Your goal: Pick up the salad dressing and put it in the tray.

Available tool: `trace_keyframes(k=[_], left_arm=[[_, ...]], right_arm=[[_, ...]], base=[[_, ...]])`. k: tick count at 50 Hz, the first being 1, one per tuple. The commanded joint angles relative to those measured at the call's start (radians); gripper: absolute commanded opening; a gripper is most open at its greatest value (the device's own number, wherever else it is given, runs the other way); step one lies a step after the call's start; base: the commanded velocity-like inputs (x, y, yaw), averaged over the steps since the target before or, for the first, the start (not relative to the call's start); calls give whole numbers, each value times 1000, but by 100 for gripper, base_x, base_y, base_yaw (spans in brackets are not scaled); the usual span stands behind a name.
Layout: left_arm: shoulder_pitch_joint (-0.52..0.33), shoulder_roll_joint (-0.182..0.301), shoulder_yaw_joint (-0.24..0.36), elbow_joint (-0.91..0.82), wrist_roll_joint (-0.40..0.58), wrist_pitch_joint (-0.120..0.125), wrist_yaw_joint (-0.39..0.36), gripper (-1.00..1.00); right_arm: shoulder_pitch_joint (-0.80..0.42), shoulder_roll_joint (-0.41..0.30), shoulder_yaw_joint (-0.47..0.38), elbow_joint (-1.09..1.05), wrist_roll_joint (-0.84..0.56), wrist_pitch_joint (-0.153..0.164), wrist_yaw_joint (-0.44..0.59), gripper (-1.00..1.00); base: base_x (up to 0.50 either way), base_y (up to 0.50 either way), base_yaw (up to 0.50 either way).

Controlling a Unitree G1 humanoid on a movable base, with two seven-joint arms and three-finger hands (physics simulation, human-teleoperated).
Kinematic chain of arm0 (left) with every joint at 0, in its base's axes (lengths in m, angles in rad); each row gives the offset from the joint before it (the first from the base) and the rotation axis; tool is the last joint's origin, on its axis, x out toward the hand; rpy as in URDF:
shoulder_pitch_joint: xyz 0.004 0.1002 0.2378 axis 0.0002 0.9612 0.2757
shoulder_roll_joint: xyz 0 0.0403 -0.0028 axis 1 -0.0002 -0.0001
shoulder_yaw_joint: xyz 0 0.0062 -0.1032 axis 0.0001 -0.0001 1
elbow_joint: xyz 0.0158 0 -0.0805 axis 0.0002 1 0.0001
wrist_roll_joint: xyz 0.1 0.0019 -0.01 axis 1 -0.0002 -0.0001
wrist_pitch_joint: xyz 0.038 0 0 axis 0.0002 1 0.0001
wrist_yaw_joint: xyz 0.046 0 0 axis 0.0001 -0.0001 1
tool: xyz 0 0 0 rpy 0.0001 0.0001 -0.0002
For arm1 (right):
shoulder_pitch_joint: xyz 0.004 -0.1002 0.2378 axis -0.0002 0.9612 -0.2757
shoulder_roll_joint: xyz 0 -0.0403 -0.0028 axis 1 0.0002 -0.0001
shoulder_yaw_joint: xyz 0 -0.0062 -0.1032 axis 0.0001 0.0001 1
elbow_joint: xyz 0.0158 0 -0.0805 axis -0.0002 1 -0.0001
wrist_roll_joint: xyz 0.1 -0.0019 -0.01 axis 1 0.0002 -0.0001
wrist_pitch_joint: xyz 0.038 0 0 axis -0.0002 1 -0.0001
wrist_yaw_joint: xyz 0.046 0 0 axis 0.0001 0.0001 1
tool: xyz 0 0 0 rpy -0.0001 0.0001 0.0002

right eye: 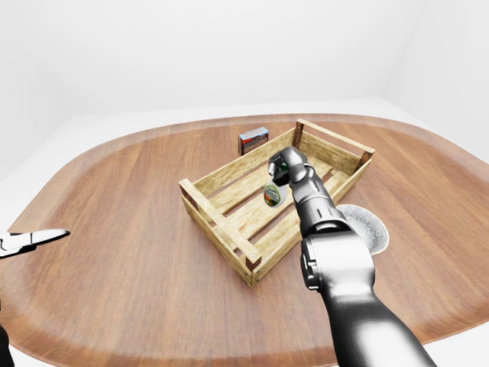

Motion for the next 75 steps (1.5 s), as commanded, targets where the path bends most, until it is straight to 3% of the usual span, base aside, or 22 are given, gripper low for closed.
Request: trace_keyframes(k=[1,27,48,75], left_arm=[[3,-8,-15,12,10,0,-1,100],[5,-7,-14,26,14,0,-4,100],[8,-15,-34,68,30,0,-2,100],[8,-7,-25,91,17,0,-1,100]], right_arm=[[24,-2,-18,-14,-1,8,-16,-100],[78,26,-32,-5,3,15,-25,-100],[117,48,-45,1,-2,-2,-45,-100],[67,71,-46,3,-33,18,-20,-100]], base=[[0,0,0],[0,0,0],[0,0,0],[0,0,0]])
